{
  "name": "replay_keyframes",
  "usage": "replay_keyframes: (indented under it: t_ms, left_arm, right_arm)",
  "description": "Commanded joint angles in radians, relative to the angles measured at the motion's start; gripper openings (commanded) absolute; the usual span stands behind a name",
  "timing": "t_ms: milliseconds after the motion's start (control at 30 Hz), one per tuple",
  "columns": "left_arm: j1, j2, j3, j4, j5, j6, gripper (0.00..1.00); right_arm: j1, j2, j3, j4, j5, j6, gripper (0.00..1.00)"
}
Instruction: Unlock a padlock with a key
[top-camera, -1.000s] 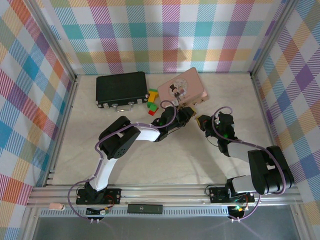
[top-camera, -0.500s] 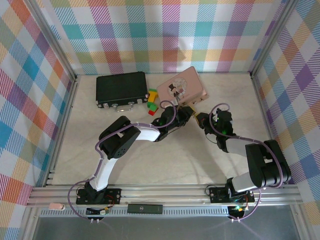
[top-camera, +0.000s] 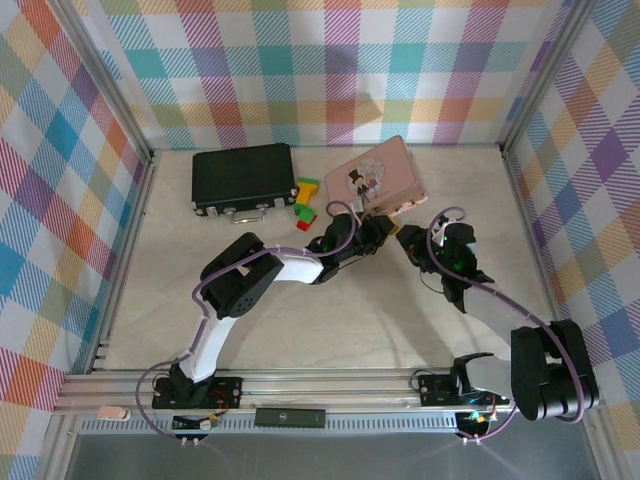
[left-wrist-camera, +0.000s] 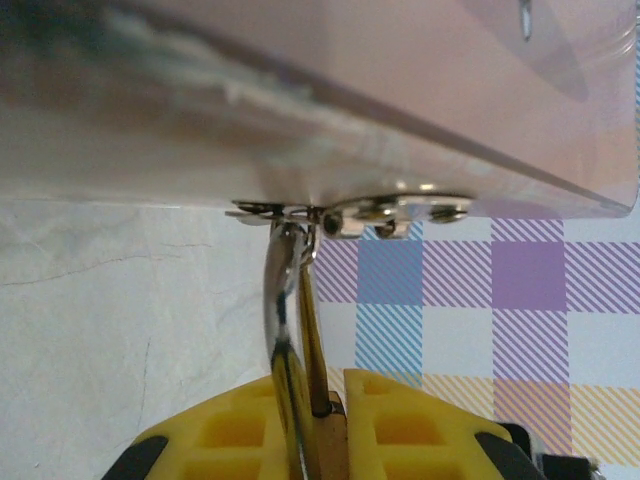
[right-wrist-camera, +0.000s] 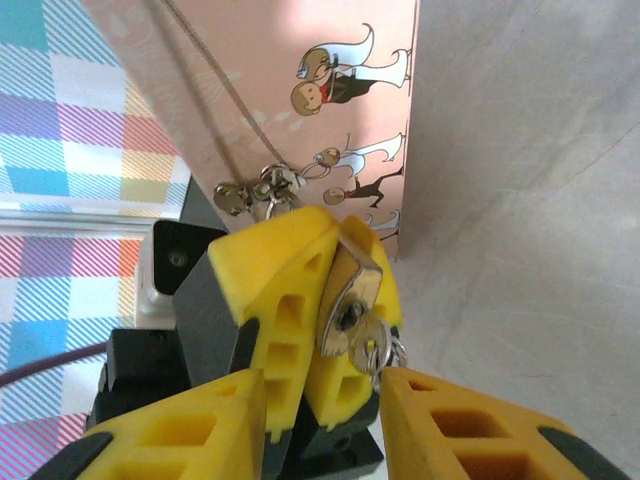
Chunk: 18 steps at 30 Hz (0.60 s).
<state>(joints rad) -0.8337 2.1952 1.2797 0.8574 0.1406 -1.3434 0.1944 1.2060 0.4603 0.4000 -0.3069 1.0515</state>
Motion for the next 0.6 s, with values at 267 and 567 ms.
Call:
replay_keyframes:
  t_ms: [267, 567]
  left_arm:
    - [-0.001, 0.017, 0.043, 0.048, 0.002, -0.025, 0.0]
    - [-0.002, 0.018, 0.037, 0.059, -0.006, -0.032, 0.0]
  right_arm:
    - [-0.011, 0.052, -0.051, 0.068, -0.016, -0.044, 0.35]
    - [-0.013, 0.042, -0.07, 0.218, -0.016, 0.067, 0.33]
